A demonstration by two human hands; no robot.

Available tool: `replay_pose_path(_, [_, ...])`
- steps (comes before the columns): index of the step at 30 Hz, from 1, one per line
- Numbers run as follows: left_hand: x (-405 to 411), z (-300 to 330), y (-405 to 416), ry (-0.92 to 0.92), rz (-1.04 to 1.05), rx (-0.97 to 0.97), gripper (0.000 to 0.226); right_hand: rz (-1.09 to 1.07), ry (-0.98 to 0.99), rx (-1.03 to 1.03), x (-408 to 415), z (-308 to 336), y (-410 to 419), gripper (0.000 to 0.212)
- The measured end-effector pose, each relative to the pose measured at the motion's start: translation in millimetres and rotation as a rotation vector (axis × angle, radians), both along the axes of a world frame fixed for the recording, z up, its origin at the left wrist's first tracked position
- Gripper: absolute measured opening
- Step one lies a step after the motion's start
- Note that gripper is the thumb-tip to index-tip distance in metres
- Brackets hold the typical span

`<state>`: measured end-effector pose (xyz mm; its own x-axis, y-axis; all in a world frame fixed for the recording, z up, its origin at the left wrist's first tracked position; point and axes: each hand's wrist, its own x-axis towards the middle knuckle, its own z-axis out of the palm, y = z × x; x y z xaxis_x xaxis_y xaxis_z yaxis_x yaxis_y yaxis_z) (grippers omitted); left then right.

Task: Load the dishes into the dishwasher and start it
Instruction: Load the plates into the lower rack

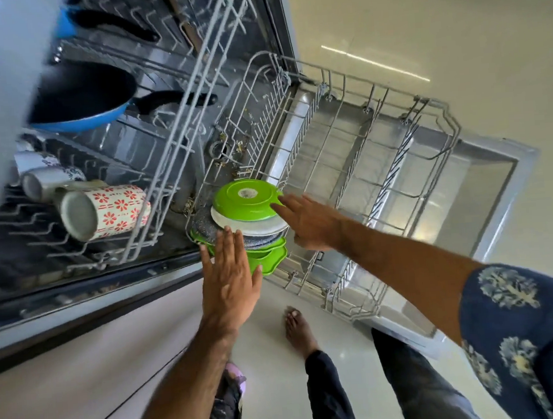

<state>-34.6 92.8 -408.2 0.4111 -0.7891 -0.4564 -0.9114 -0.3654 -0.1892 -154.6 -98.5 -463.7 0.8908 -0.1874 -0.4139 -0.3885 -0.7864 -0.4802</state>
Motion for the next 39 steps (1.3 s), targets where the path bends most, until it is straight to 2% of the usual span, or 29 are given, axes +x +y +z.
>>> replay_pose_path(7, [-69.5,139.2,25.5,0.030,0.069,-0.005,0.081,0.024,-0.076,-0.047,-68.7,155.1,41.8,0.088])
replay_pose_path(11, [-100.9,207.9,71.2,0.049,0.170,-0.066,0.080,0.142,-0.123,-0.114,-96.3,234.1,76.5,0.089])
replay_pose_path(16, [-119.9,266.5,157.8,0.036,0.313,-0.159,0.081,0.245,-0.204,-0.149,-102.8,300.8,129.4,0.092])
replay_pose_path(20, [-127.8,303.4,243.2,0.002,0.432,-0.227,0.080,0.372,-0.270,-0.208,-76.2,353.7,193.8,0.092])
replay_pose_path(28, [-132.5,368.7,439.3,-0.227,0.687,-0.477,0.080,0.783,-0.481,-0.402,1.2,439.8,369.6,0.088])
replay_pose_path(32, [-120.3,395.0,523.5,-0.346,0.888,-0.559,0.082,0.933,-0.570,-0.409,45.5,478.0,451.3,0.088])
replay_pose_path(39, [-97.9,404.8,659.0,-0.426,1.292,-0.511,0.081,1.131,-0.709,-0.298,157.6,527.7,584.9,0.082])
